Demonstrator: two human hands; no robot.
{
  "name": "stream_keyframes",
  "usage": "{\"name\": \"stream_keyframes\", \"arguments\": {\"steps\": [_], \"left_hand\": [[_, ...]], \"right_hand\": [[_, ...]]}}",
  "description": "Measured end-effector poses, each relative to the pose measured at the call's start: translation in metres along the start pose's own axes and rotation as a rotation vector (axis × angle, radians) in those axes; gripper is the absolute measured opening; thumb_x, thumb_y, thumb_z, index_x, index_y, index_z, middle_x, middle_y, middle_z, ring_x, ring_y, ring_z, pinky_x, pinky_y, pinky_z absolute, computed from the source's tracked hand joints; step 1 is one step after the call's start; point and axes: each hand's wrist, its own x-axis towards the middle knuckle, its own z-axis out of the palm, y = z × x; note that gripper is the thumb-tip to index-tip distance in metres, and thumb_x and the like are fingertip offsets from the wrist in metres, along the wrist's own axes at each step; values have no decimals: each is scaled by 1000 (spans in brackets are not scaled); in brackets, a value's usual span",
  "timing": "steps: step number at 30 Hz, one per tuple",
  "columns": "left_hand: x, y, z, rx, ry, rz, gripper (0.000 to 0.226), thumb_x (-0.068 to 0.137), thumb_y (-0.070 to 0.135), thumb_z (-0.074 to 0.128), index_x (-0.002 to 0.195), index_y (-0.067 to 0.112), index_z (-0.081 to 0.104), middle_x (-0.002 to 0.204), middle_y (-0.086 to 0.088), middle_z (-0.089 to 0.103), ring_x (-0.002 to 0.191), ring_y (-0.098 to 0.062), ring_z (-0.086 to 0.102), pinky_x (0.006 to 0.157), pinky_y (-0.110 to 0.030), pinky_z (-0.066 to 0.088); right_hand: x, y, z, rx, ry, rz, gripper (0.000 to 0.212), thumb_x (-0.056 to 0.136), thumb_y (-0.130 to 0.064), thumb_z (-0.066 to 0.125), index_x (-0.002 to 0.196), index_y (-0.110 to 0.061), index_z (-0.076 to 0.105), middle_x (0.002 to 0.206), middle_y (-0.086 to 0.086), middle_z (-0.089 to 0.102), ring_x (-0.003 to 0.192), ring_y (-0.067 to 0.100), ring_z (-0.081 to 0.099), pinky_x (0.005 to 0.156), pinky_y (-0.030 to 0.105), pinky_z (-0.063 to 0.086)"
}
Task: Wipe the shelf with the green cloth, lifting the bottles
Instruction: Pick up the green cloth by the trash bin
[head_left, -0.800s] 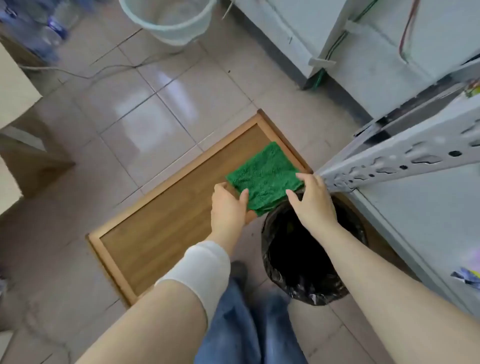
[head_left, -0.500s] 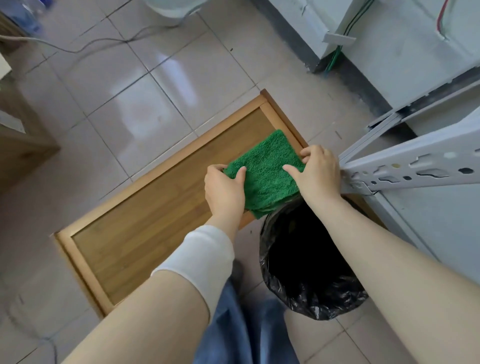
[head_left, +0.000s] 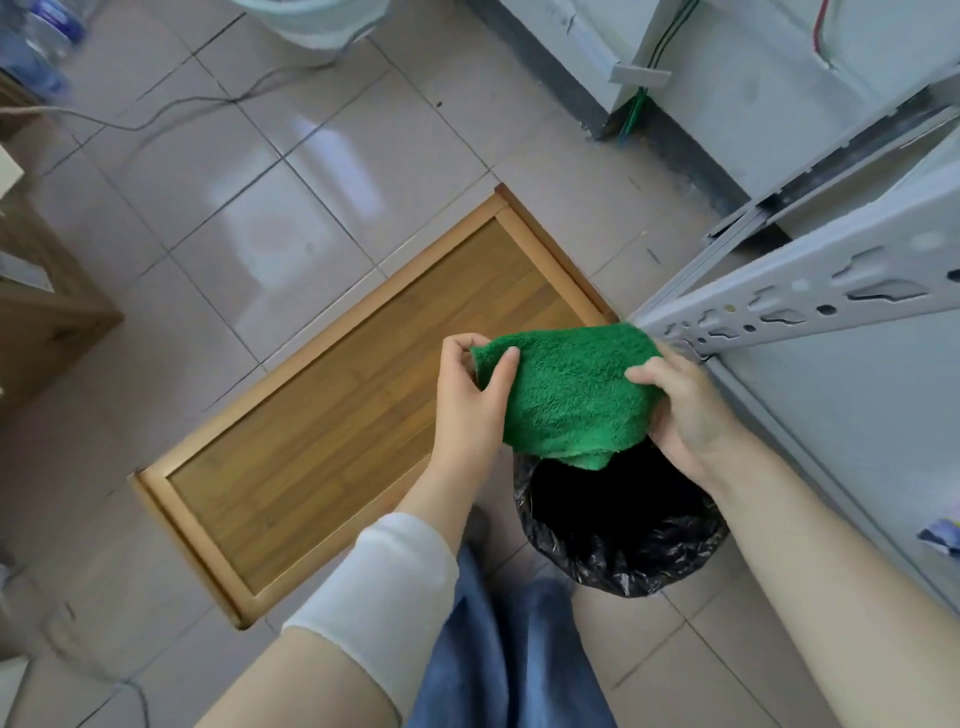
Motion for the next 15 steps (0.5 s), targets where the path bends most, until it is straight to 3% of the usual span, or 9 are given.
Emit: {"name": "stream_keyframes", "arguments": {"steps": [2, 5, 7, 9, 11, 15], "left_hand": [[-15, 2, 3, -14, -93, 5, 18, 88, 21, 58, 83, 30, 42, 82, -2, 48, 77, -14, 50, 67, -29, 46], [-39, -1, 10, -5, -219, 0, 17, 86, 26, 60, 83, 34, 45, 90, -10, 53, 85, -26, 55, 75, -45, 50], [-54, -4, 16, 23, -290, 34, 17, 86, 24, 61, 83, 32, 46, 91, -7, 56, 87, -24, 58, 79, -44, 51], [-67, -9, 23, 19, -347, 79, 18, 86, 17, 60, 83, 27, 46, 85, 1, 57, 77, -7, 57, 72, -25, 49], [-78, -16, 30, 6, -361, 111, 18, 86, 13, 61, 82, 25, 47, 80, 7, 55, 67, 7, 54, 64, -11, 45], [-97, -43, 46, 56, -313, 64, 14, 86, 15, 61, 83, 23, 50, 79, 10, 57, 67, 11, 57, 62, -8, 44]], "right_hand": [[-28, 11, -14, 147, -65, 138, 22, 89, -13, 38, 87, -16, 60, 74, 6, 67, 60, 17, 68, 57, 34, 52], [-62, 35, -30, 316, -89, 271, 32, 87, -42, 44, 89, -18, 64, 74, 4, 75, 65, 18, 71, 70, 41, 51], [-76, 56, -35, 389, -92, 303, 44, 71, -50, 55, 98, -16, 64, 86, 6, 76, 77, 20, 72, 75, 39, 55], [-87, 76, -42, 524, -129, 310, 62, 52, -45, 80, 102, -10, 68, 99, 11, 73, 88, 23, 71, 81, 39, 54], [-96, 94, -49, 656, -179, 305, 68, 33, -31, 92, 93, -5, 73, 100, 14, 73, 89, 24, 70, 75, 38, 59], [-113, 126, -68, 777, -103, 227, 64, 23, -24, 94, 82, -7, 76, 93, 12, 74, 82, 23, 72, 64, 34, 59]]}}
